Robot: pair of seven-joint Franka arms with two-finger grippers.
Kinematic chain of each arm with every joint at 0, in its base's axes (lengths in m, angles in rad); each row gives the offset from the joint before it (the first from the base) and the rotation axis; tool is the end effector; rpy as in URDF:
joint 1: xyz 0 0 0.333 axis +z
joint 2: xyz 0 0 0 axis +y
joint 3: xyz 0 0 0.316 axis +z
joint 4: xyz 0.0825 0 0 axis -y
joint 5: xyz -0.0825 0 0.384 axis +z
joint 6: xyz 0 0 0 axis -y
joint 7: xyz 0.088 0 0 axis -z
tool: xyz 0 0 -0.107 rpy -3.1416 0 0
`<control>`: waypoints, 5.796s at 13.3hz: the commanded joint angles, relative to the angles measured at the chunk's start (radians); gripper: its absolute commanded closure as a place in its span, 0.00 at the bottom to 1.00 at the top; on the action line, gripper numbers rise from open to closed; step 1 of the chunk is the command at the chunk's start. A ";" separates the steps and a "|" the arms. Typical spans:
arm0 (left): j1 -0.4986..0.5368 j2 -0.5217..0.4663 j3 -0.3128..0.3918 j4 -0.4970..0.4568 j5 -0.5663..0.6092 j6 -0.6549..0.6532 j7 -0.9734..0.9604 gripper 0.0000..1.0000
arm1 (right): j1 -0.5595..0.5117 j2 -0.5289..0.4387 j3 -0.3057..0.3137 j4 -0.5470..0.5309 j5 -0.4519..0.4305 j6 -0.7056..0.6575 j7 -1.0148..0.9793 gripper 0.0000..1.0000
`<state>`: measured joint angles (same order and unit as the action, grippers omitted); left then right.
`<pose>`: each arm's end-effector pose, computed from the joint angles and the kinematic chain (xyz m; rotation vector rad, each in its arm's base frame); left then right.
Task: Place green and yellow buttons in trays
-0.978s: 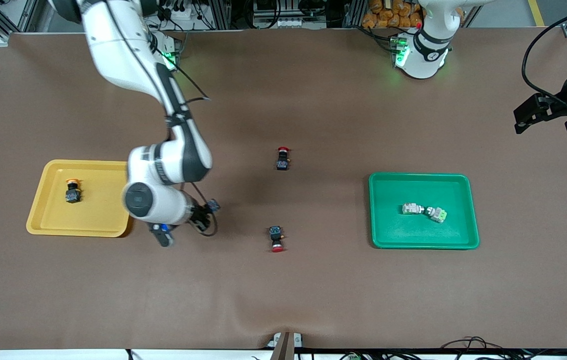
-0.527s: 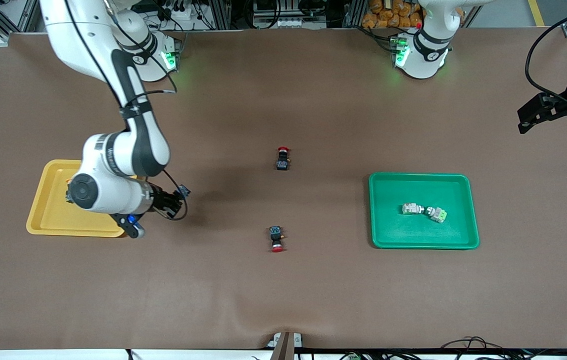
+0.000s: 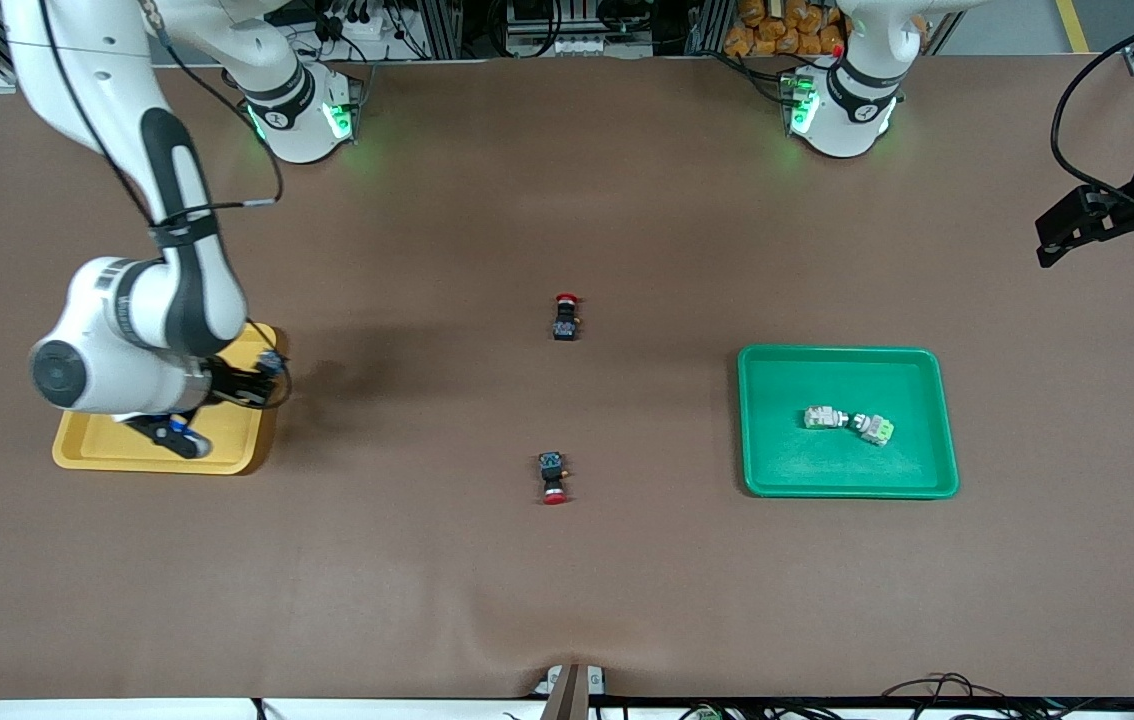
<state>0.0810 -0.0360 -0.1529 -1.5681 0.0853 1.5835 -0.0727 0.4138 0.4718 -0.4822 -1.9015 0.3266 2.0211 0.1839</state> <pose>0.5442 -0.0318 0.6469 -3.0535 -0.0028 -0.0877 0.5953 -0.0111 0.2553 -3.0047 0.6468 0.4385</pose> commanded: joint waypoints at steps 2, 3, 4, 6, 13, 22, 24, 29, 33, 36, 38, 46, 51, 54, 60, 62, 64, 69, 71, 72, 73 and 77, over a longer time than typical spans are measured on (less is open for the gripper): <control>0.002 -0.019 0.006 -0.003 -0.018 -0.010 0.005 0.00 | -0.070 -0.012 -0.035 -0.042 -0.018 0.057 -0.240 1.00; 0.002 -0.019 0.006 -0.003 -0.018 -0.010 0.005 0.00 | -0.075 -0.001 -0.038 -0.050 -0.018 0.082 -0.262 1.00; 0.002 -0.019 0.006 -0.003 -0.018 -0.010 0.004 0.00 | -0.079 0.010 -0.038 -0.060 -0.018 0.114 -0.274 1.00; 0.002 -0.022 0.006 -0.004 -0.018 -0.011 0.005 0.00 | -0.081 0.034 -0.038 -0.089 -0.008 0.197 -0.290 1.00; 0.002 -0.022 0.007 -0.003 -0.018 -0.019 0.011 0.00 | -0.078 0.116 -0.035 -0.091 0.069 0.265 -0.311 0.99; 0.009 -0.015 0.007 0.003 -0.013 -0.019 0.017 0.00 | -0.115 0.081 -0.039 0.123 0.072 -0.075 -0.305 0.00; 0.011 -0.013 0.007 0.003 -0.013 -0.017 0.016 0.00 | -0.130 0.042 -0.027 0.209 0.071 -0.206 -0.296 0.00; 0.009 -0.010 0.006 0.003 -0.015 -0.017 0.016 0.00 | -0.182 -0.025 0.102 0.441 0.029 -0.496 -0.073 0.00; 0.002 -0.007 -0.002 0.005 -0.015 -0.017 0.007 0.00 | -0.322 -0.042 0.286 0.710 -0.027 -0.688 -0.038 0.00; 0.003 -0.005 -0.004 0.007 -0.015 -0.016 0.013 0.00 | -0.340 -0.057 0.287 0.774 -0.075 -0.740 -0.034 0.00; 0.002 -0.005 -0.004 0.007 -0.015 -0.014 0.014 0.00 | -0.368 -0.120 0.377 0.785 -0.159 -0.749 -0.037 0.00; 0.000 -0.007 -0.004 0.007 -0.015 -0.016 0.016 0.00 | -0.434 -0.294 0.455 0.762 -0.278 -0.809 -0.087 0.00; 0.000 -0.007 -0.005 0.007 -0.016 -0.016 0.016 0.00 | -0.429 -0.543 0.455 0.422 -0.276 -0.667 0.028 0.00; 0.000 -0.007 -0.004 0.007 -0.016 -0.016 0.016 0.00 | -0.423 -0.607 0.442 0.307 -0.279 -0.584 -0.001 0.00; -0.001 -0.001 -0.004 0.016 -0.015 -0.014 0.014 0.00 | -0.405 -0.532 0.439 0.416 -0.343 -0.602 -0.061 0.00; 0.000 -0.001 -0.005 0.016 -0.016 -0.016 0.016 0.00 | -0.405 -0.464 0.441 0.497 -0.359 -0.674 -0.061 0.00; 0.000 -0.002 -0.004 0.016 -0.016 -0.016 0.016 0.00 | -0.403 -0.461 0.439 0.510 -0.350 -0.697 -0.060 0.00; 0.000 -0.005 -0.005 0.016 -0.016 -0.016 0.016 0.00 | -0.400 -0.467 0.442 0.507 -0.347 -0.722 -0.058 0.00; 0.000 -0.008 -0.005 0.014 -0.018 -0.017 0.014 0.00 | -0.395 -0.467 0.442 0.506 -0.343 -0.717 -0.058 0.00; 0.000 -0.008 -0.005 0.013 -0.022 -0.019 0.011 0.00 | -0.394 -0.466 0.442 0.506 -0.342 -0.716 -0.058 0.00; 0.002 -0.011 -0.005 0.005 -0.038 -0.023 0.004 0.00 | -0.391 -0.466 0.442 0.506 -0.342 -0.714 -0.058 0.00; 0.005 -0.024 -0.005 -0.004 -0.065 -0.054 -0.019 0.00 | -0.388 -0.466 0.442 0.504 -0.342 -0.714 -0.058 0.00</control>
<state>0.0807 -0.0364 -0.1552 -1.5657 0.0403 1.5548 -0.0784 0.0174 -0.0013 -0.0363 -1.4169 -0.0047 1.3182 0.1302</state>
